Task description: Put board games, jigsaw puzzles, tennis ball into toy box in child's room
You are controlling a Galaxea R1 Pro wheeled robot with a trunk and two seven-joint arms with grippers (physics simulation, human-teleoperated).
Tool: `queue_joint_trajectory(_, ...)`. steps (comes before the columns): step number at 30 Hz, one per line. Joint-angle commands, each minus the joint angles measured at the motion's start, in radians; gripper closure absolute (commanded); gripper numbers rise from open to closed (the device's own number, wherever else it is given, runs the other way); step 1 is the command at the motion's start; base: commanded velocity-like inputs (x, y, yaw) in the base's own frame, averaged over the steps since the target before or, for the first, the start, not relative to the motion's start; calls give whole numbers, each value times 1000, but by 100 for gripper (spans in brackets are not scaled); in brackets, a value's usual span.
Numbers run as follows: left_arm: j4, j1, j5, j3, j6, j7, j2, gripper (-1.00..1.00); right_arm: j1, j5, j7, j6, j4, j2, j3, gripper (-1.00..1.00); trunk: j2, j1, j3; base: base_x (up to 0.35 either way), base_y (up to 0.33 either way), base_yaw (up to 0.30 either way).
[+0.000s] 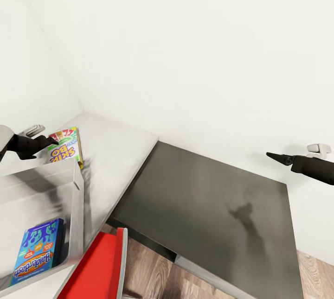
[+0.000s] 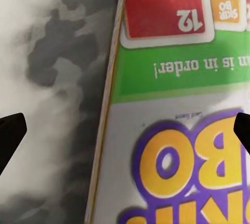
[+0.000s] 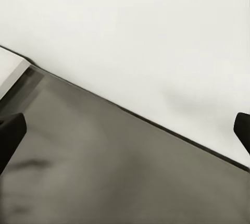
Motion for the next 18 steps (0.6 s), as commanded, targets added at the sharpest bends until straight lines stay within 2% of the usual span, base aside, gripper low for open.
queue_joint_trajectory(1, -1, 0, 11, -3, 3, 9, 1, -100, -1, 3, 6, 4, 0, 0, -1, -100, 0, 0, -1, 0, 0, 0)
queue_joint_trajectory(6, -2, 0, 25, -3, 4, 9, 1, -100, 0, 3, 6, 4, 0, 0, -1, -100, -21, 12, -10, 0, 0, 0)
queue_joint_trajectory(13, -2, 10, 80, -4, 3, 8, 2, -100, -1, 3, 6, 4, 0, 0, -1, -100, -21, 12, -10, 0, 0, 0)
queue_joint_trajectory(16, 0, 19, 130, -3, 2, -10, 6, -100, -1, 3, 6, 4, 0, 0, -1, -100, -21, 12, -10, 0, 0, 0)
queue_joint_trajectory(18, 1, 28, 151, -3, 2, -19, 14, -100, -1, 3, 6, 4, 0, 0, -1, -100, -21, 12, -10, 0, 0, 0)
